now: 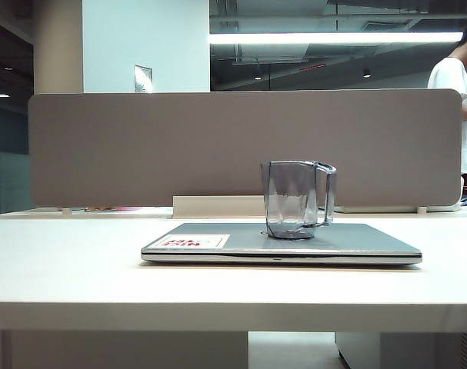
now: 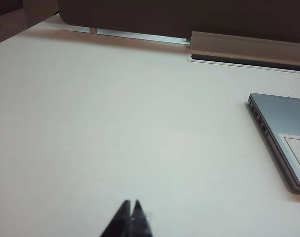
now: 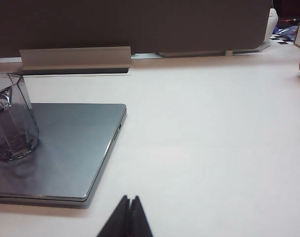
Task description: Pick up the water cup and place it on the left side of the laptop.
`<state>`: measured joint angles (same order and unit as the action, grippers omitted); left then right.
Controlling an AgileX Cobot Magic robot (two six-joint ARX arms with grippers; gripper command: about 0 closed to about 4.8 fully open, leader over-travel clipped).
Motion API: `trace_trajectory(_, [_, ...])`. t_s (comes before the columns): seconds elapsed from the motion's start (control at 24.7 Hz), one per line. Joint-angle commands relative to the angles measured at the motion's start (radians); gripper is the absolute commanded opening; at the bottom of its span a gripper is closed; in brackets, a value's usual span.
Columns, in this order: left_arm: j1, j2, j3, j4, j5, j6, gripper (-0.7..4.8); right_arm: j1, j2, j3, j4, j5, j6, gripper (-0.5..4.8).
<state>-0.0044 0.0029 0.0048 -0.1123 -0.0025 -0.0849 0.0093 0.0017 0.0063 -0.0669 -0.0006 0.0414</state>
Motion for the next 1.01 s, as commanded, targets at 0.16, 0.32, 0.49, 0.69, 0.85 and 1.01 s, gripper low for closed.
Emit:
trace_trajectory(0.16, [-0.001, 0.001, 0.003, 0.008, 0.003, -0.001, -0.05, 0.001, -0.002, -0.005, 0.011, 0.005, 0.004, -0.05])
trace_trajectory(0.32, [-0.001, 0.001, 0.003, 0.008, 0.003, -0.001, -0.05, 0.001, -0.002, -0.005, 0.011, 0.005, 0.004, -0.05])
trace_trajectory(0.49, [0.000, 0.001, 0.003, 0.021, 0.003, -0.001, -0.06, 0.001, -0.002, -0.005, 0.011, 0.005, 0.004, -0.05])
trace_trajectory(0.69, [-0.001, 0.001, 0.003, 0.019, 0.007, -0.001, -0.05, 0.001, -0.002, -0.005, 0.018, -0.002, 0.013, -0.05])
trace_trajectory(0.85, [-0.001, 0.001, 0.003, 0.021, 0.007, -0.001, -0.05, 0.001, -0.002, -0.005, 0.014, -0.048, 0.019, -0.05])
trace_trajectory(1.01, [-0.001, 0.001, 0.003, 0.027, 0.048, -0.035, -0.06, 0.002, -0.002, -0.002, 0.019, -0.112, 0.019, -0.05])
